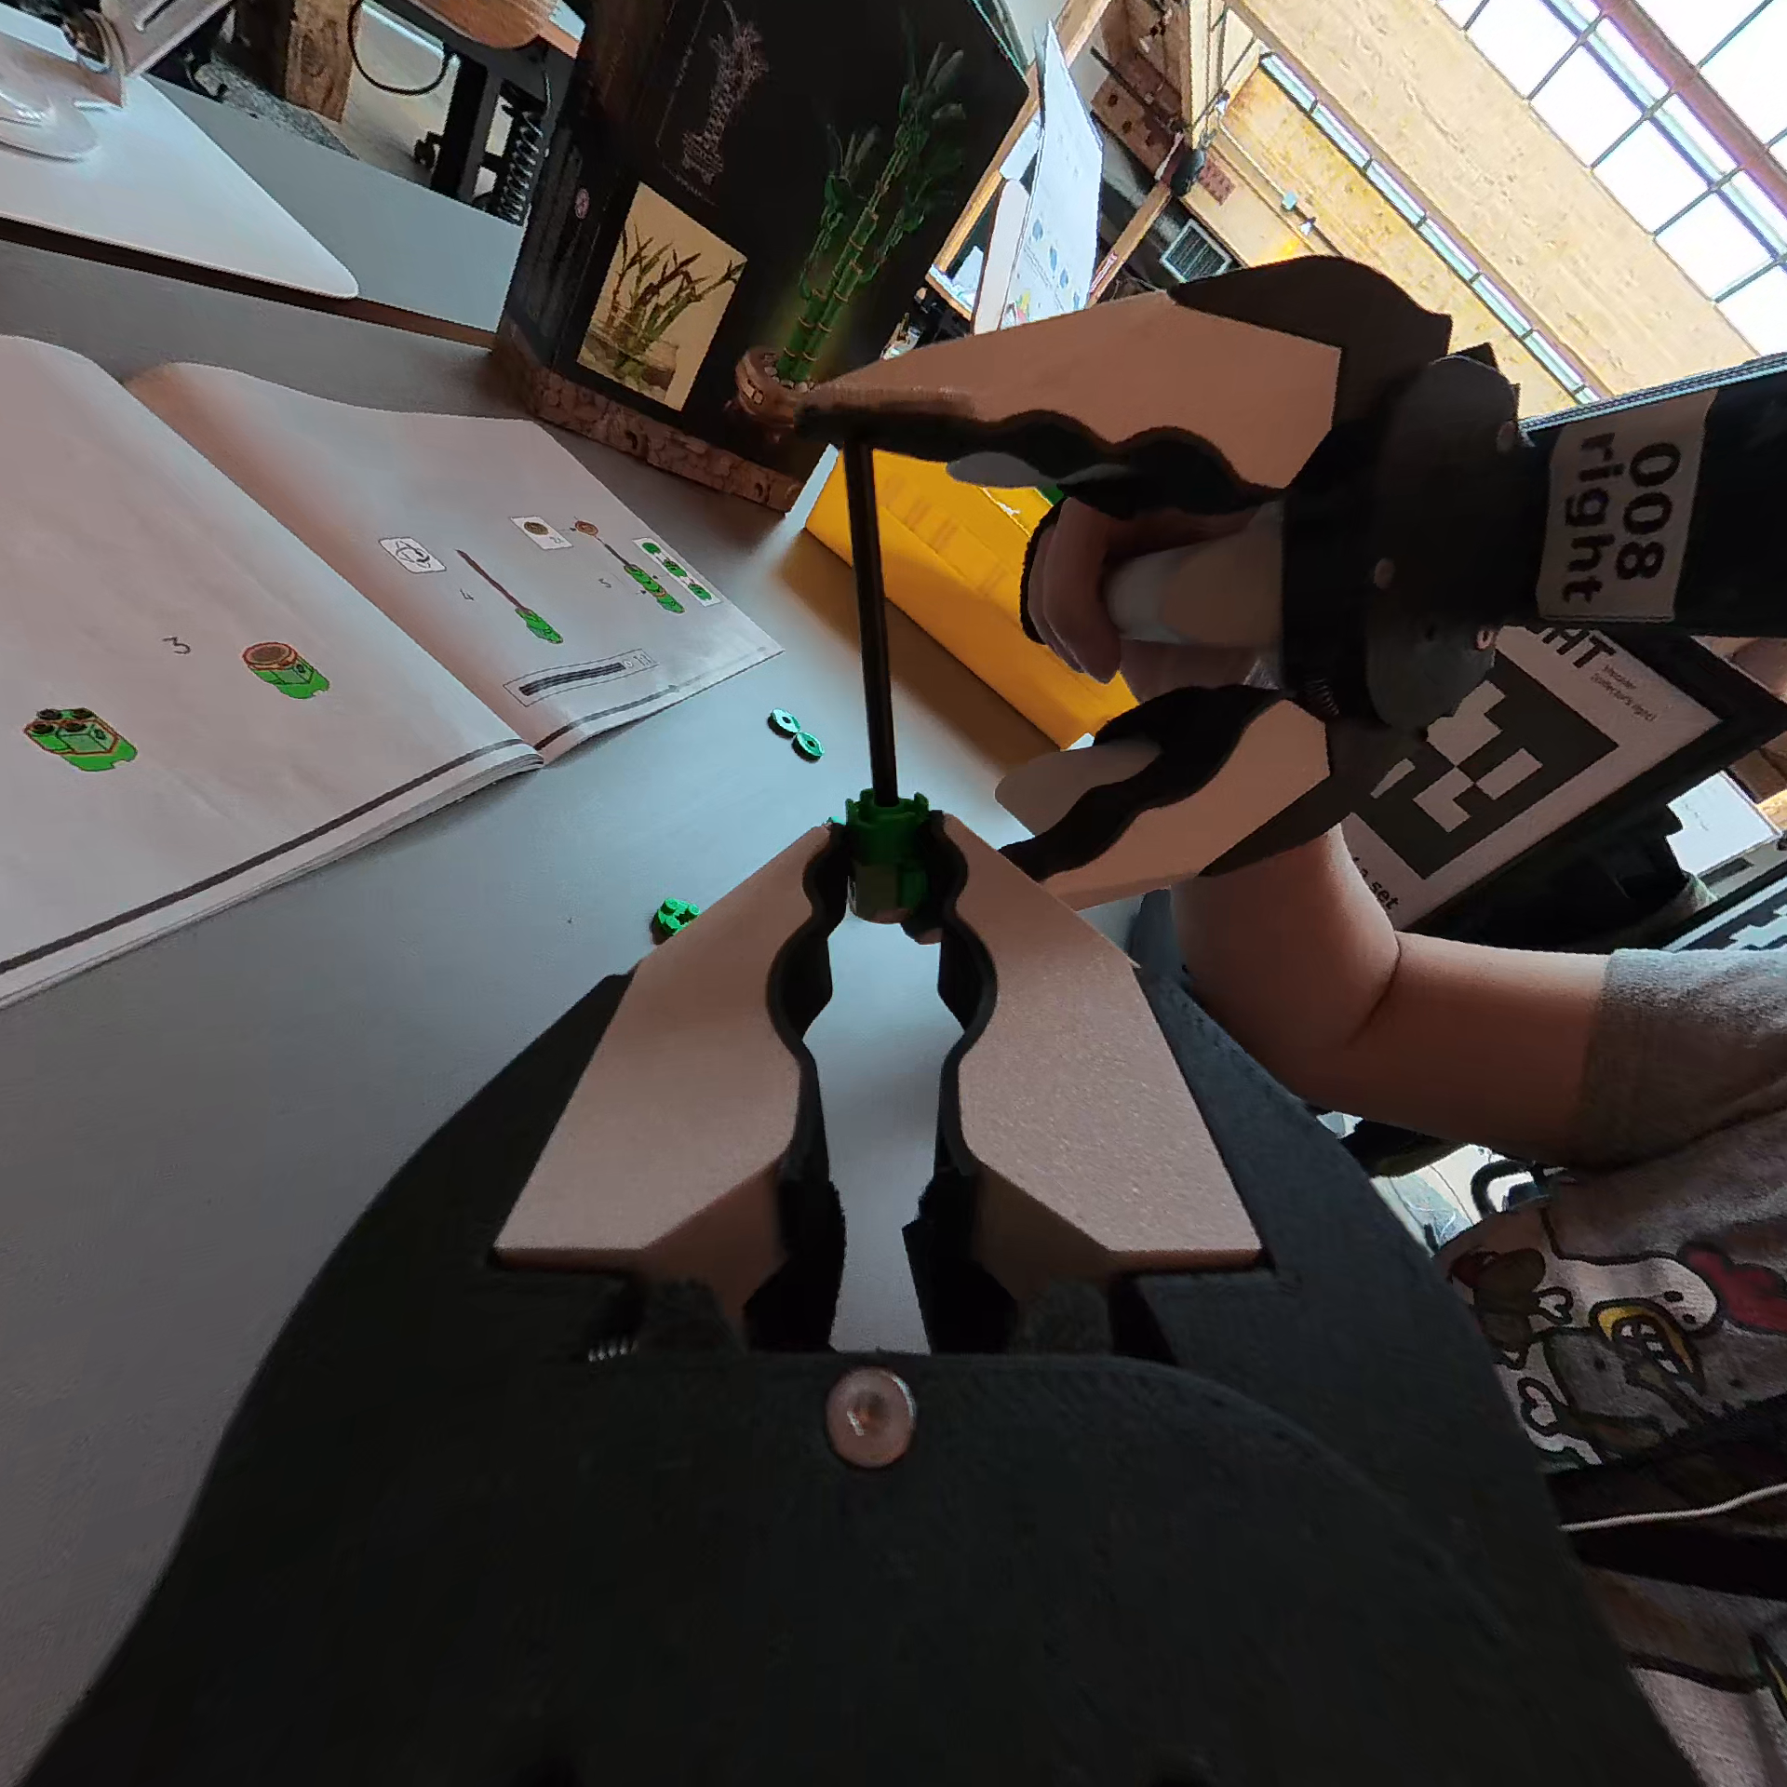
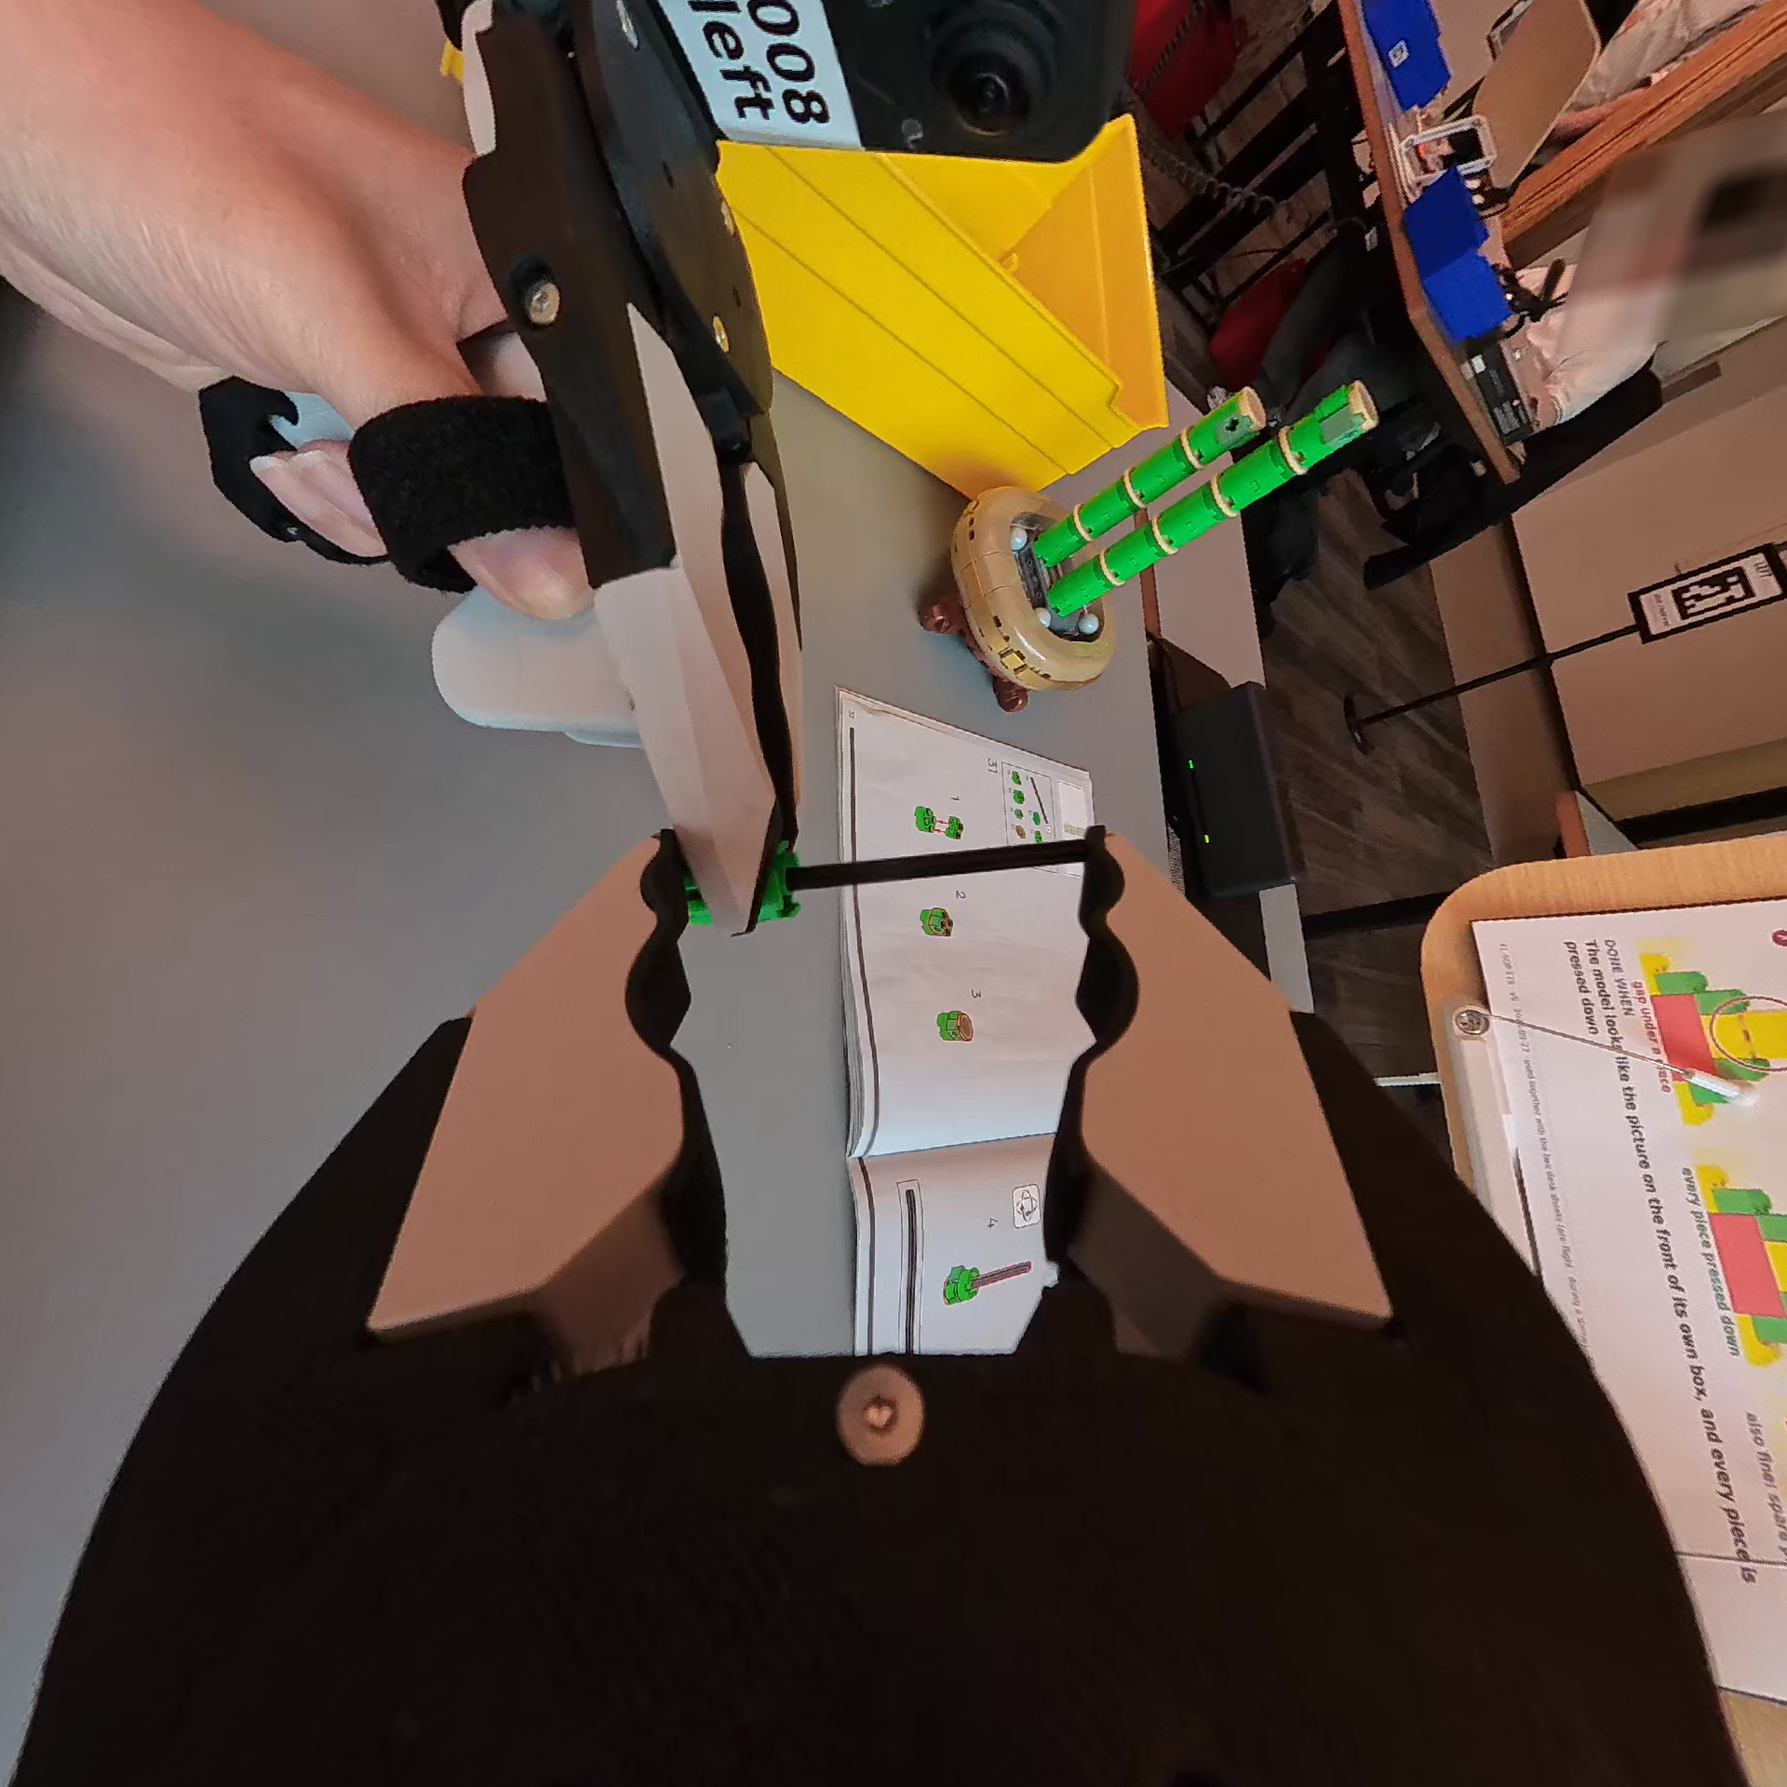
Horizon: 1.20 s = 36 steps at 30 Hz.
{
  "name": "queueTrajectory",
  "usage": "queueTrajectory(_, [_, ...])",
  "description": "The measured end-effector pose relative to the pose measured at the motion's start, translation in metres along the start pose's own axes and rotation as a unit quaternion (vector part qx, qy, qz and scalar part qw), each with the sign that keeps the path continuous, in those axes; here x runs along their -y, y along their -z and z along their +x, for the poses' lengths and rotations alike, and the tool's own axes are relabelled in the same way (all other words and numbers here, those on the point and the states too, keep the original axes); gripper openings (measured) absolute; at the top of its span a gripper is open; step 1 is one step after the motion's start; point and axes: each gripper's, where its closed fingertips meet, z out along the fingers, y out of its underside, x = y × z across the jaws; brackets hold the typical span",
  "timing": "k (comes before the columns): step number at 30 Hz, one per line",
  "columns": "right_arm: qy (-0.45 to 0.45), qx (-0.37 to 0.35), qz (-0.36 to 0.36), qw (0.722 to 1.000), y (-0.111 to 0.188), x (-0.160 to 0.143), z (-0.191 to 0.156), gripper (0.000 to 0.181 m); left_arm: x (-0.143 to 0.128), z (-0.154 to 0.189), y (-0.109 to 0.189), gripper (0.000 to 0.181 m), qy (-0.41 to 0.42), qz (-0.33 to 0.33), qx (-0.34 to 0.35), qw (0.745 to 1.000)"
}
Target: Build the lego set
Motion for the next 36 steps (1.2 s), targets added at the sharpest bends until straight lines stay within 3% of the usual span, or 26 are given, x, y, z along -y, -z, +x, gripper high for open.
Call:
queueTrajectory(12, [0.027, -0.006, 0.019, 0.999, 0.000, 0.004, -0.001, 0.076, -0.002, -0.001, 0.000, 0.014, 0.024, -0.003, -0.006, 1.000])
queueTrajectory(26, [-0.009, 0.021, 0.033, 0.999, 0.002, 0.002, -0.004, 0.091, 0.005, 0.009, 0.003, 0.014, 0.053, 0.021, -0.056, 0.997])
queueTrajectory(33, [0.017, 0.014, 0.031, 0.999, 0.000, 0.001, -0.007, 0.071, 0.006, 0.008, 0.004, 0.014, 0.057, 0.023, -0.056, 0.997])
queueTrajectory(36, [0.031, -0.005, 0.025, 0.999, 0.000, 0.001, -0.002, 0.084, 0.004, 0.009, 0.003, 0.014, 0.055, 0.016, -0.057, 0.997])
